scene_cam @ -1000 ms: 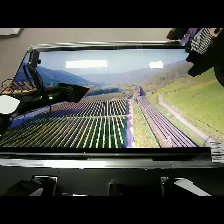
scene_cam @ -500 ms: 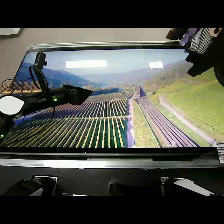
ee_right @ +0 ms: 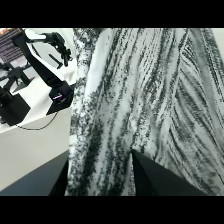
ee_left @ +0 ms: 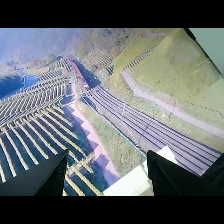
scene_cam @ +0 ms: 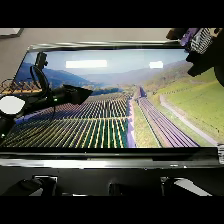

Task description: Fold the clothes and pants, and hang the long-sleeved shirts on hangers.

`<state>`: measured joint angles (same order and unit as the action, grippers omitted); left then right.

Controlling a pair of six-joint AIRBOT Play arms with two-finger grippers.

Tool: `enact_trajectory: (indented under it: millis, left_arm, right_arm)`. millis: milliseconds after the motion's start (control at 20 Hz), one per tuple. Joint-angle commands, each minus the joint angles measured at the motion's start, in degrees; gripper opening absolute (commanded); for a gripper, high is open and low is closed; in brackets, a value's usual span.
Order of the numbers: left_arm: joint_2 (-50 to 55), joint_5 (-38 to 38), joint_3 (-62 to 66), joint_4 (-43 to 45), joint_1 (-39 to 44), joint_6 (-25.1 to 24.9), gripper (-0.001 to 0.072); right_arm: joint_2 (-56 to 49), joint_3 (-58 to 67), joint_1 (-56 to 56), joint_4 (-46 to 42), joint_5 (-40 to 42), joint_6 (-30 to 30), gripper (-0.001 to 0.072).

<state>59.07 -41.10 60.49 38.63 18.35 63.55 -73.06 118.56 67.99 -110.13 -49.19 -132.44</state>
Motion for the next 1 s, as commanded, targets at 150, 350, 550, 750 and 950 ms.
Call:
enact_trajectory:
  millis: [150, 350, 550, 750, 950]
  left_arm:
    - [-0.2, 0.2, 0.0, 0.0, -0.2, 0.0, 0.0535]
    - [-1.0, 0.6, 0.3, 0.0, -3.5, 1.6, 0.0555]
    - [-3.3, 0.6, 0.3, 0.0, -9.8, 1.7, 0.0555]
    - [-5.0, -1.4, 0.3, 0.0, -16.5, 1.6, 0.0554]
    - [-5.4, -8.0, 0.3, 0.0, -22.1, 1.5, 0.0553]
  right_arm:
    - [8.7, 0.0, 0.0, 0.1, -3.5, 3.1, 0.0428]
    - [16.0, 0.0, 0.0, 0.3, -2.5, 3.0, 0.0548]
    - [21.3, 0.0, 0.0, 15.3, 2.0, 8.1, 0.0549]
    - [18.7, -1.5, -0.7, 72.5, -0.5, 44.2, 0.0511]
    - [11.5, -2.1, -25.3, 65.5, -13.8, 54.7, 0.0443]
